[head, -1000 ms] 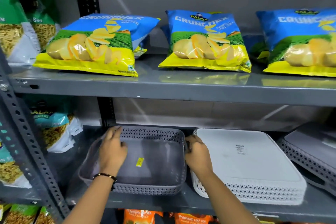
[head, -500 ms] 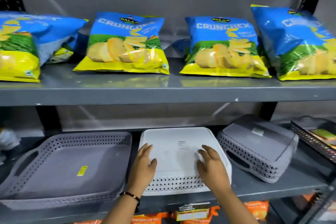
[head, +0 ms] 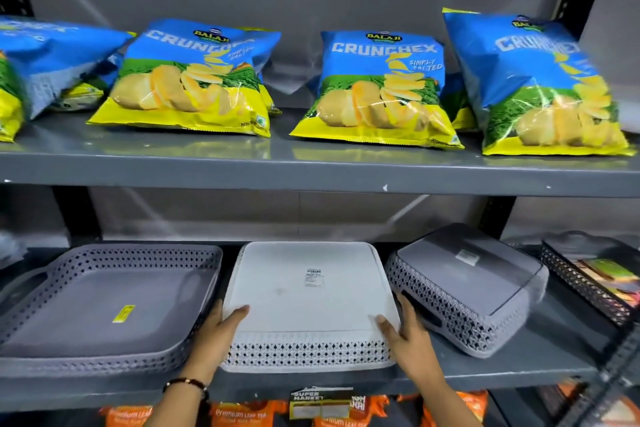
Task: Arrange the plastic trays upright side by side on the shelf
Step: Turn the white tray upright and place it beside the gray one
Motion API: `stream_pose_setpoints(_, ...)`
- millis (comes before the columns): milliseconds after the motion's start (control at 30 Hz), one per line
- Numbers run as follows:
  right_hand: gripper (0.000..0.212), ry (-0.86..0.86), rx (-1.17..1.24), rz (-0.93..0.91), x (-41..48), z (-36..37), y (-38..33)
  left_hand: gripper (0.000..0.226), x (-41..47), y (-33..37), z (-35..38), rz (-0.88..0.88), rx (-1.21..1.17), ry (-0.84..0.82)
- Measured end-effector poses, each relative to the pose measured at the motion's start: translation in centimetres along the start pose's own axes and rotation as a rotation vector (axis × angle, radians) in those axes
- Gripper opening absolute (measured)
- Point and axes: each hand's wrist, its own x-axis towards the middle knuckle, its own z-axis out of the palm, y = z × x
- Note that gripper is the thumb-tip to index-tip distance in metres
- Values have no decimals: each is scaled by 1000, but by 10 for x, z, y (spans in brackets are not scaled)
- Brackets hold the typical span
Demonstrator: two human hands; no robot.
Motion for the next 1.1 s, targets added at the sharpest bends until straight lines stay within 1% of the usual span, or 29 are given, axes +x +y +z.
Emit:
stream_pose_setpoints(67, 99, -11, 43, 24, -1, -3, -1, 68, -3, 2, 0, -14, -73, -15)
stream_pose_setpoints(100, 93, -9, 60, 34, 1, -3, -1, 65, -4, 4, -1, -17, -106, -21)
stream_pose_setpoints(167, 68, 6, 108, 38, 1, -5, -6, 60, -7, 9, -3, -6, -165, -47)
stream_pose_setpoints(200, 62, 22, 137, 37, 0, -5, -7, 57, -7, 11, -3, 5, -190, -56)
stream_pose_setpoints(300, 55, 77, 214, -28, 2, -14, -15, 53, -12, 29, -10, 44, -224, -54)
stream_pose_setpoints(333, 54, 99, 273, -54, 3, -19, -18, 53, -10, 34, -13, 76, -256, -69)
stream_pose_setpoints(400, 57, 137, 425, -105, 5, -29, -24, 59, -14, 53, -16, 158, -317, -113)
stream_pose_setpoints(433, 60, 152, 493, -130, 7, -34, -27, 53, -15, 63, -17, 192, -336, -116)
stream_pose_setpoints(467, 60, 161, 557, -144, 9, -40, -30, 39, -15, 72, -17, 222, -353, -104)
stream_pose_setpoints(500, 61, 167, 620, -165, 12, -44, -34, 32, -17, 84, -17, 259, -386, -84)
stream_pose_setpoints(600, 77, 175, 743, -212, 25, -55, -35, 29, -21, 110, -19, 301, -440, -38)
stream_pose_setpoints(667, 79, 148, 814, -227, 32, -59, -32, 33, -9, 107, -22, 305, -499, -3)
stream_pose_setpoints(767, 81, 81, 775, -219, 38, -59, -23, 42, 6, 93, -22, 261, -551, -49)
stream_pose_setpoints(867, 63, -65, 704, -153, 39, -52, -12, 34, 11, 70, -18, 245, -554, -137)
stream_pose_setpoints(933, 51, -116, 651, -112, 44, -46, -6, 33, 11, 63, -16, 221, -563, -186)
stream_pose_setpoints(967, 54, -142, 628, -105, 47, -43, -6, 40, 13, 62, -14, 202, -560, -204)
stream_pose_setpoints(1000, 64, -163, 612, -85, 50, -42, -6, 46, 15, 62, -12, 188, -551, -216)
stream_pose_setpoints(1033, 72, -169, 586, -46, 55, -40, -6, 46, 17, 62, -12, 190, -527, -224)
stream_pose_setpoints(1100, 75, -135, 522, 36, 63, -37, -8, 41, 20, 65, -7, 169, -466, -213)
